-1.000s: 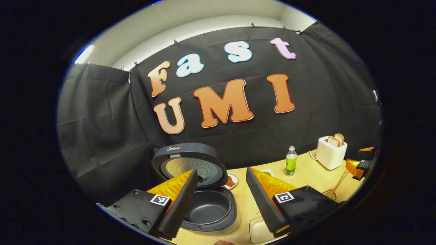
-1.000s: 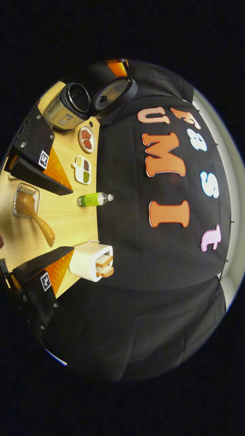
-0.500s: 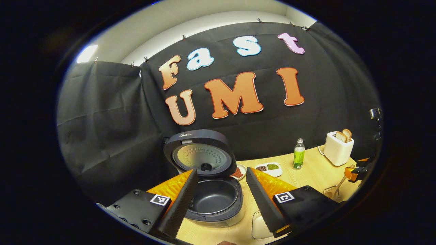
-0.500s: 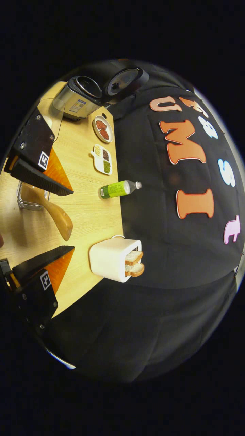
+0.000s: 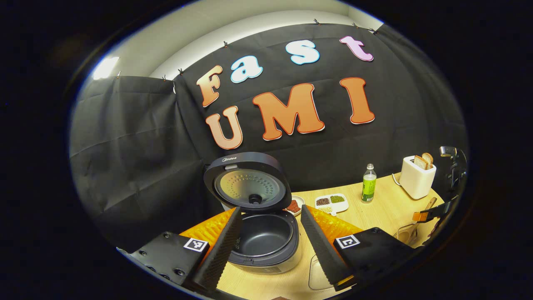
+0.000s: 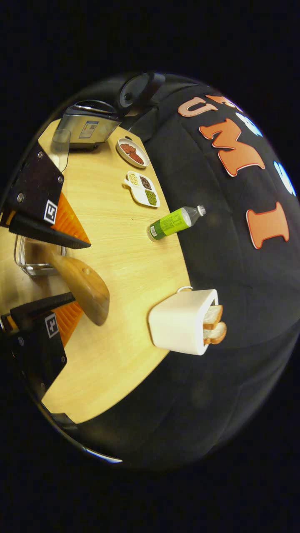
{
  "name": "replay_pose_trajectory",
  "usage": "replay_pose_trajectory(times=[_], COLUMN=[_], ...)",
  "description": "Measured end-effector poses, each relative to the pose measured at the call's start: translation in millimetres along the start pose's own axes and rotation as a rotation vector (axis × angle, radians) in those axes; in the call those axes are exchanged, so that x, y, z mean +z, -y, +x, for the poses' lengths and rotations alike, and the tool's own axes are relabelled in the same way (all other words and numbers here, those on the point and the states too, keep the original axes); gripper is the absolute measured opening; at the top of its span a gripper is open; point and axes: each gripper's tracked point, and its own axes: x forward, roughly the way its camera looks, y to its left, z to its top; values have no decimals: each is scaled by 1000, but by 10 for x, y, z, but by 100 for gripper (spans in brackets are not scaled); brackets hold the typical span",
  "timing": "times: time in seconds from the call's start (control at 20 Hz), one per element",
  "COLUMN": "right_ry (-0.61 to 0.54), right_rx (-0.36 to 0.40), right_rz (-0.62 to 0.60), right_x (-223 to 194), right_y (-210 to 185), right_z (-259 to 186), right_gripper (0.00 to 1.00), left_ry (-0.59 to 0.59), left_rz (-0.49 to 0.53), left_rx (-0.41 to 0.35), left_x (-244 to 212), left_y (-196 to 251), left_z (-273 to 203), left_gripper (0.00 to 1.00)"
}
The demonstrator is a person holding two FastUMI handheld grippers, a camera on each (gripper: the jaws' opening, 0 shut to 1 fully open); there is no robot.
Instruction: Close the left gripper, press the button to open the rice cooker; take a wooden spoon from the chopstick holder with the right hand, scoop a spoonful of rice and pour it into the rice cooker, then put the wooden spoon back into the chopstick holder.
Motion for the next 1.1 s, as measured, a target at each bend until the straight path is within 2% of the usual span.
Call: replay_pose_trajectory(times=[0.05,0.1,0.15,0.2,0.25,0.3,0.4,0.6,0.85,0.9,0.95,1.1], right_ry=[4,12,12,4,1,-10,-3,70,123,126,128,117], right_rx=[-4,-25,-42,-50,-49,-36,-6,15,21,22,21,3], right_rz=[3,-7,-19,-22,-11,8,44,-2,-11,-2,4,12], right_x=[9,14,14,-15,-14,-30,-35,-70,-203,-230,-247,-279], right_y=[-26,9,29,34,20,-9,-90,-148,-123,-125,-126,-130], right_z=[18,22,38,44,31,10,-24,-215,-419,-448,-447,-460], right_gripper=[58,44,44,31,32,22,20,17,17,13,16,12], left_ry=[4,9,11,11,12,10,8,21,28,32,37,53], left_rz=[-2,0,4,9,11,13,18,18,11,10,8,5], left_rx=[-6,-11,-15,-20,-29,-37,-51,-80,-113,-117,-123,-131], left_x=[28,46,61,59,56,44,48,82,83,89,102,147], left_y=[15,28,40,39,56,77,93,103,113,103,95,49], left_z=[19,46,72,80,101,120,171,272,359,368,387,428], left_gripper=[100,100,96,100,98,97,94,87,87,87,87,87])
